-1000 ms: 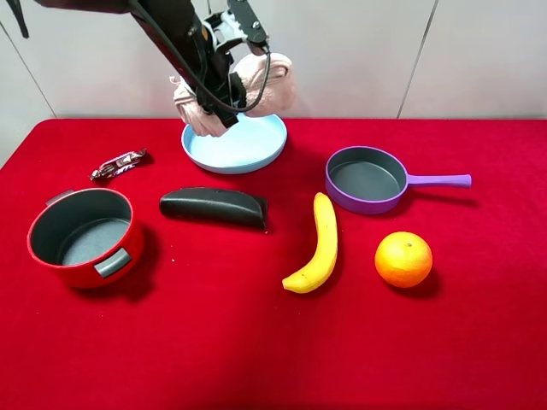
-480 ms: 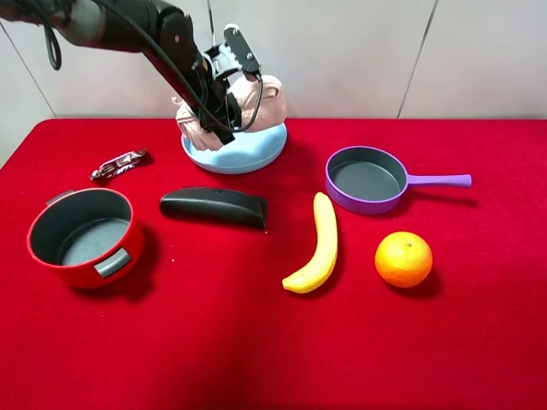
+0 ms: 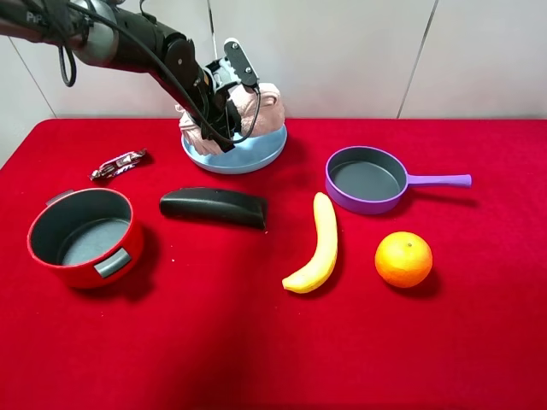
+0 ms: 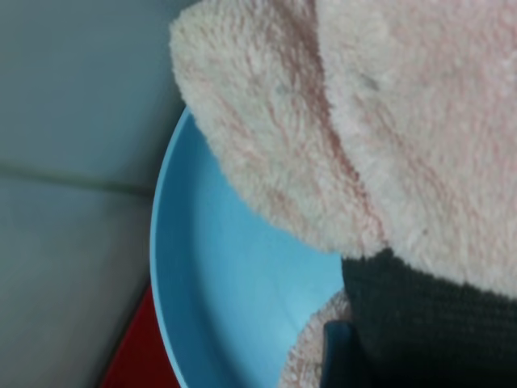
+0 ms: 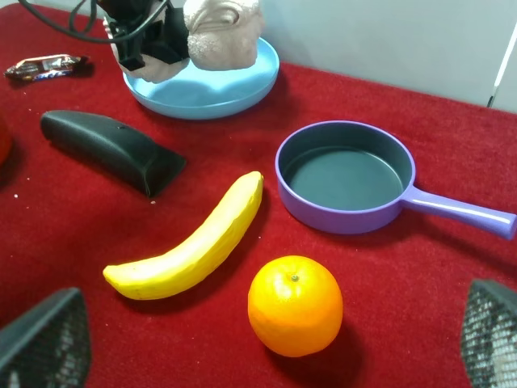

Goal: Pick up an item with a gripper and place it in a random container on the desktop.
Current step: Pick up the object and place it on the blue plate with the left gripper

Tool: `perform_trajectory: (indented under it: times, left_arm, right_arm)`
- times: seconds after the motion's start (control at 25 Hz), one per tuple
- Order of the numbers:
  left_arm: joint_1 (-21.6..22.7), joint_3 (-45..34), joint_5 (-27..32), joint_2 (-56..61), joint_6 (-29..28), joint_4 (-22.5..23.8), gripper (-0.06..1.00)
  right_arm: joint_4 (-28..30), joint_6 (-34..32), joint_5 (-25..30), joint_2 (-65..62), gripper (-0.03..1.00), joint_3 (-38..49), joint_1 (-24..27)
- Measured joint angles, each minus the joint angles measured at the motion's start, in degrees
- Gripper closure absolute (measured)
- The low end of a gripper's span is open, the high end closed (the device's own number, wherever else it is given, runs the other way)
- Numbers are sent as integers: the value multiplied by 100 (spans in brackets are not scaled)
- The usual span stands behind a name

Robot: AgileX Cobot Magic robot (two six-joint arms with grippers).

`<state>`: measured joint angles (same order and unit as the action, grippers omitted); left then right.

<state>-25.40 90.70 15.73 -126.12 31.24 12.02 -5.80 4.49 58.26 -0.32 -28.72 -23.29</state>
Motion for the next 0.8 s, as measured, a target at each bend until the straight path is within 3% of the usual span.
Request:
perform_trajectory:
  times: [0.28, 0.8]
  left_arm:
    - [26, 0, -74, -186, 7, 255, 45]
    - [26, 0, -175, -260, 24, 295, 45]
  right_arm:
    - [0, 0, 0, 0, 27, 0, 0]
    - [-8, 0, 0, 0, 27, 0, 0]
